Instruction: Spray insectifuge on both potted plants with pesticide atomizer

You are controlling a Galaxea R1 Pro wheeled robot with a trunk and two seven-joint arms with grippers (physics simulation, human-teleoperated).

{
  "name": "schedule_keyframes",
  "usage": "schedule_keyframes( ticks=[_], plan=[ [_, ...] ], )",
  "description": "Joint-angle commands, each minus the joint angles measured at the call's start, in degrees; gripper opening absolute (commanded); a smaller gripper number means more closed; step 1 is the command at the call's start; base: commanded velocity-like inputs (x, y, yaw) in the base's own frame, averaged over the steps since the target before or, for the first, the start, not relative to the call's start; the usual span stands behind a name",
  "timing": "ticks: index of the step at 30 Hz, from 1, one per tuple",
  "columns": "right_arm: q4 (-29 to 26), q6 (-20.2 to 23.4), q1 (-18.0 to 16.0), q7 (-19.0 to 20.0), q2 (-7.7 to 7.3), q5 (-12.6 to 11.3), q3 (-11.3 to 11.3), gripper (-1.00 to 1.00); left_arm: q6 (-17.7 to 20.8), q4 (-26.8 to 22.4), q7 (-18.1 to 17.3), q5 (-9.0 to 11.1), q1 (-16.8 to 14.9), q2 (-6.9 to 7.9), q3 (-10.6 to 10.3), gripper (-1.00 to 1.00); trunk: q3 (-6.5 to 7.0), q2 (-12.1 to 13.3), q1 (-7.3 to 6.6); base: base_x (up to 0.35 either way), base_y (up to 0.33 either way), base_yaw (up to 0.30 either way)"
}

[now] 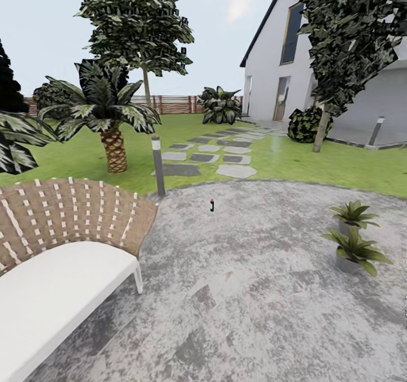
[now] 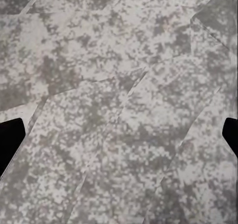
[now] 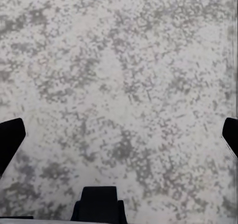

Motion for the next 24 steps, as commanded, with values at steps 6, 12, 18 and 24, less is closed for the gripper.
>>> schedule_keyframes(
  ticks=[6, 12, 18, 24],
  plan=[
    [-0.02, -0.11, -0.01, -0.05, 0.0, 0.06, -0.01, 1.0, -0.19, 0.04, -0.06, 0.02, -0.05, -0.01, 0.25, 1.0, 0.01, -0.02, 0.03, 0.333, 0.0, -0.221],
    [0.02, -0.11, -0.01, 0.02, 0.0, 0.13, 0.04, 1.0, -0.2, 0.04, -0.06, 0.02, -0.01, -0.01, 0.25, 1.0, 0.01, -0.02, 0.03, 0.333, 0.0, -0.063],
    [0.07, -0.18, -0.01, 0.03, 0.08, 0.25, 0.15, 1.0, -0.2, 0.04, -0.06, 0.02, -0.02, -0.01, 0.25, 1.0, 0.01, -0.02, 0.03, 0.333, 0.0, -0.004],
    [0.07, -0.24, -0.01, 0.03, 0.03, 0.26, 0.17, 1.0, -0.2, 0.04, -0.06, 0.02, 0.0, -0.01, 0.25, 1.0, 0.01, -0.02, 0.03, 0.333, 0.0, 0.0]
  ],
)
